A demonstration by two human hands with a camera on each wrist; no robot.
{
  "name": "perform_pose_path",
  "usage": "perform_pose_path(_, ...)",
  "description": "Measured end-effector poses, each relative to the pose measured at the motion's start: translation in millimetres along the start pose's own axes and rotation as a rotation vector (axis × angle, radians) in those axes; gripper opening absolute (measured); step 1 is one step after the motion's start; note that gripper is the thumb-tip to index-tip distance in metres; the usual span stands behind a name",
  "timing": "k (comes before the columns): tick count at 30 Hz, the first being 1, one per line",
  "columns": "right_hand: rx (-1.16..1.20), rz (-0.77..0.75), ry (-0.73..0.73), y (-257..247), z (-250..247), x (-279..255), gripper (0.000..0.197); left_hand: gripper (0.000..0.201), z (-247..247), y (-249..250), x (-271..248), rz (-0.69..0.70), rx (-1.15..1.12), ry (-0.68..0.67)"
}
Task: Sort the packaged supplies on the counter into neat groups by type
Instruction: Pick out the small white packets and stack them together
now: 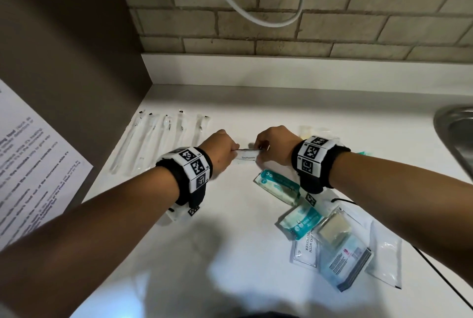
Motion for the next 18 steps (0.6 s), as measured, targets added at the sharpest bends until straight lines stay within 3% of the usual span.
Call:
perform_pose_path(5,0.017,0.034,-0.025,4.0,-2.8,6.4,0.027,0.032,-6.4,-4.2,2.9,-0.018,-0.09,0.006)
perform_pose_path(10,0.261,0.158,0.03,12.5,-21.5,22.2,0.032,0.019,-28.9,-14.1,18.0,-0.127,-0.322,0.101)
perform_pose_path(15,0.526,0.23,-0.003,17.8,-30.7,46.6,0.026,0.028,-48.4,-17.9,40.7,-0.219,-0.435,0.074)
perform_pose_path(18,0.564,0.272,0.009,23.5,-32.6,61.5,0.024,0.035,-52.0,-18.2,54.3,-0.237,-0.387,0.102)
Point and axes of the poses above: each hand's wrist, its own x-axis towards the middle knuckle, its own z-axis out of the palm, y = z × x, the point moved 5 cm from there along x, towards the middle knuckle, and after that the axes turned 7 degrees about -z, right-handed, at the moved point
